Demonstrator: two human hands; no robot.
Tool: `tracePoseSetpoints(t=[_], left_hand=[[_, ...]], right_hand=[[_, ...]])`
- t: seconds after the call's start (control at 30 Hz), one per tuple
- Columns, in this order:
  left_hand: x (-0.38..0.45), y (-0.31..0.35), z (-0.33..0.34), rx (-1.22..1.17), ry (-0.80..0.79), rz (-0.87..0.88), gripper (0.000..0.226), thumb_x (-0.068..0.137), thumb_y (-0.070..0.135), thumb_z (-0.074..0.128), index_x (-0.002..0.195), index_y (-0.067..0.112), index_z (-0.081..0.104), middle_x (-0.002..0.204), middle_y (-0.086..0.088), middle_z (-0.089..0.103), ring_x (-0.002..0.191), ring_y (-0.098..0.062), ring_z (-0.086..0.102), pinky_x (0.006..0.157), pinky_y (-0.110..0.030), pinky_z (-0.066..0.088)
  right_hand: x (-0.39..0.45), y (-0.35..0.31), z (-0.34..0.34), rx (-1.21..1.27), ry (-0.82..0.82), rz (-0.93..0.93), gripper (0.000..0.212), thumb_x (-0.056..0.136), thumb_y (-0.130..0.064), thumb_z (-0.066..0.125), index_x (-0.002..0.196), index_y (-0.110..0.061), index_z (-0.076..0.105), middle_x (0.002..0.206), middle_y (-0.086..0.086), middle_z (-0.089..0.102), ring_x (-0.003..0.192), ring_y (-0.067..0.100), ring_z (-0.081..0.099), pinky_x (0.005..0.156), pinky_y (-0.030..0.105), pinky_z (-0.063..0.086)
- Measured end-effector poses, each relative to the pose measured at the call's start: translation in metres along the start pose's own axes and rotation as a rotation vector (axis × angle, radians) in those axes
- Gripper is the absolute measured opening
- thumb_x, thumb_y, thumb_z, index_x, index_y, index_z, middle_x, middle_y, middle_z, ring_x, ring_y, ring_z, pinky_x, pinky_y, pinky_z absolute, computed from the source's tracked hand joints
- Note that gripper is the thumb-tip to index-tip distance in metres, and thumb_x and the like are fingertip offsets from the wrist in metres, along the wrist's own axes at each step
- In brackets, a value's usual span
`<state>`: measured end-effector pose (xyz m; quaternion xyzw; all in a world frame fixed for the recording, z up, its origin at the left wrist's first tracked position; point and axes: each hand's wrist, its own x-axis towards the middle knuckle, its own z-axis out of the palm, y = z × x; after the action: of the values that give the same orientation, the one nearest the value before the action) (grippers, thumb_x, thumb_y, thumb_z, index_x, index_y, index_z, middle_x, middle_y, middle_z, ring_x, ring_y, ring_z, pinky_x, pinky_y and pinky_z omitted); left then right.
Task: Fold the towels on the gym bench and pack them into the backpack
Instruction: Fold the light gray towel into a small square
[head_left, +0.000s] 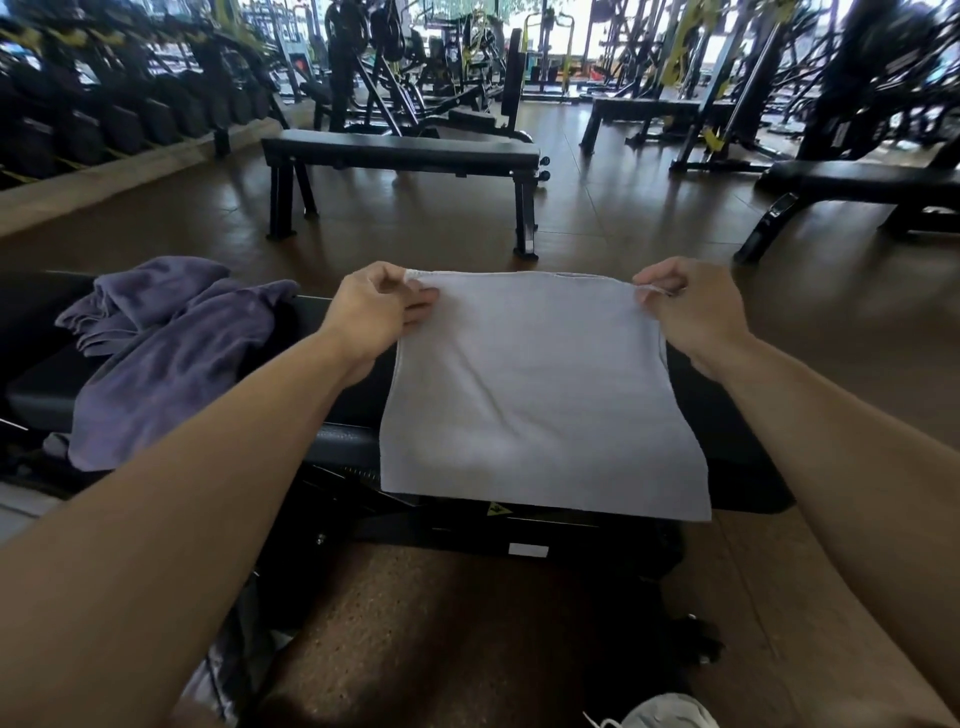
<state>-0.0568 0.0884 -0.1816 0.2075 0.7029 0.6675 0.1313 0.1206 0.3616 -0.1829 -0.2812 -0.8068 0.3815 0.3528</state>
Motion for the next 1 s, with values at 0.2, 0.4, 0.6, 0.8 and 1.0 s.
tracePoseSetpoints(t=[0.2, 0.4, 0.6, 0.8, 1.0], left_hand=[[0.005, -0.012, 0.003, -0.072, -0.014, 0.017, 0.015, 0.101, 0.015, 0.062, 0.088, 0.022, 0.060, 0.099, -0.003, 0.075, 0.100, -0.017, 0.072, 0.080, -0.027, 0.053], [0.007, -0.021, 0.001, -0.018, 0.008, 0.041, 0.024, 0.102, 0.009, 0.058, 0.085, 0.025, 0.059, 0.095, -0.005, 0.068, 0.093, -0.021, 0.060, 0.078, -0.039, 0.048], [0.005, -0.023, -0.009, -0.009, -0.028, -0.086, 0.022, 0.098, 0.007, 0.064, 0.082, 0.023, 0.060, 0.098, -0.001, 0.066, 0.097, -0.020, 0.062, 0.083, -0.040, 0.054], [-0.013, -0.008, -0.026, 0.089, -0.107, -0.037, 0.016, 0.087, 0.002, 0.073, 0.086, 0.015, 0.064, 0.095, -0.011, 0.071, 0.093, -0.022, 0.067, 0.092, -0.033, 0.051], [-0.044, 0.012, -0.047, 0.178, -0.320, -0.081, 0.029, 0.073, 0.029, 0.079, 0.092, 0.012, 0.066, 0.098, -0.015, 0.079, 0.098, -0.024, 0.076, 0.089, -0.032, 0.060]], right_hand=[[0.008, 0.005, 0.006, 0.042, 0.147, 0.030, 0.032, 0.089, -0.006, 0.067, 0.078, -0.036, 0.067, 0.082, -0.010, 0.067, 0.083, 0.015, 0.069, 0.071, 0.043, 0.063], [0.006, 0.007, 0.013, 0.020, 0.089, -0.065, 0.035, 0.089, -0.004, 0.068, 0.077, -0.036, 0.063, 0.078, -0.012, 0.064, 0.072, 0.004, 0.059, 0.076, 0.032, 0.054], [-0.003, 0.012, 0.005, -0.016, 0.001, -0.080, 0.032, 0.091, -0.006, 0.068, 0.079, -0.035, 0.065, 0.077, -0.011, 0.062, 0.068, 0.004, 0.057, 0.068, 0.026, 0.048], [-0.016, 0.005, -0.020, -0.076, -0.238, -0.120, 0.018, 0.087, -0.016, 0.078, 0.092, -0.033, 0.074, 0.084, -0.002, 0.072, 0.080, 0.012, 0.068, 0.082, 0.028, 0.052], [-0.040, -0.012, -0.043, -0.168, -0.472, -0.175, 0.008, 0.088, -0.021, 0.079, 0.092, -0.028, 0.079, 0.078, -0.018, 0.075, 0.072, -0.003, 0.068, 0.072, 0.012, 0.048]])
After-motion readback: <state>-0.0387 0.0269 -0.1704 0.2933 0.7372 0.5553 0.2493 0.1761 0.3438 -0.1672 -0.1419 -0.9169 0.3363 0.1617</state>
